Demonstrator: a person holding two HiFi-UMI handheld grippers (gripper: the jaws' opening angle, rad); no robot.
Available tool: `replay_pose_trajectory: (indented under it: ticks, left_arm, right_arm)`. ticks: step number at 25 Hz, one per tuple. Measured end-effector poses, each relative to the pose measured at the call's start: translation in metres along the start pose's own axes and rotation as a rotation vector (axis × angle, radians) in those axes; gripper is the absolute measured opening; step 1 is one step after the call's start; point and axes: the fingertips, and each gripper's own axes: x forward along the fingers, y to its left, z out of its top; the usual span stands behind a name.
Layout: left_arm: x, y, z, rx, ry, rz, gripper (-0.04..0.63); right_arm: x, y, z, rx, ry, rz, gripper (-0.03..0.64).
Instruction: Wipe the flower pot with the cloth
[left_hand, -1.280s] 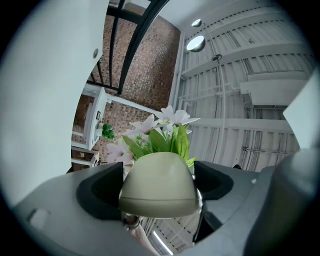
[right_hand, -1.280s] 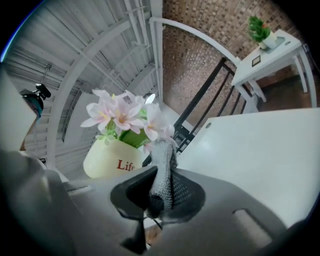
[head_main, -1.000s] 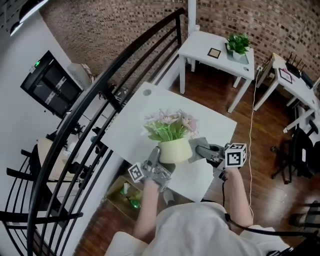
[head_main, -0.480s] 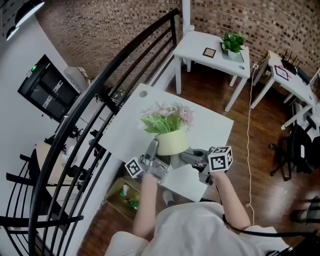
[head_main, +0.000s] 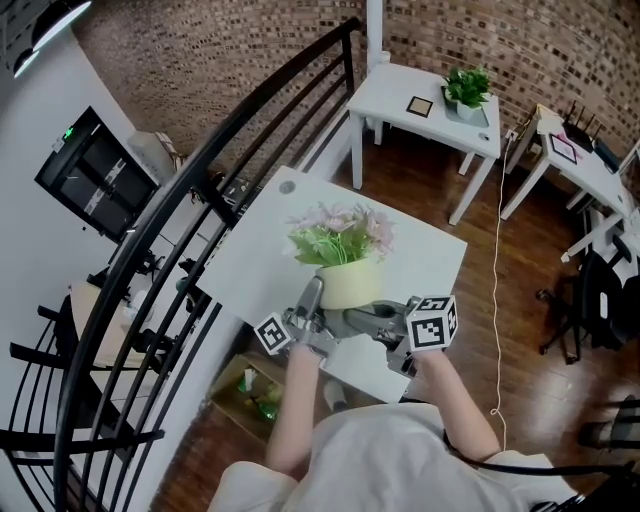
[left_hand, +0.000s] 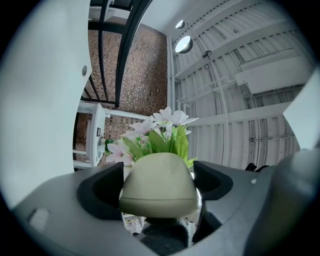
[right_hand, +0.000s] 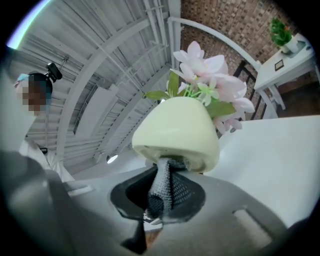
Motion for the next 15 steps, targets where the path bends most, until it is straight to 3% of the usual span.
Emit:
replay_pose_trajectory:
  ticks: [15]
  left_arm:
    - [-0.017, 0.028, 0.018, -0.03, -0.032, 0.077, 0.459]
  right_arm:
    - [-0.019, 0.037, 0.032, -0.023, -0.068, 0.067, 0.009]
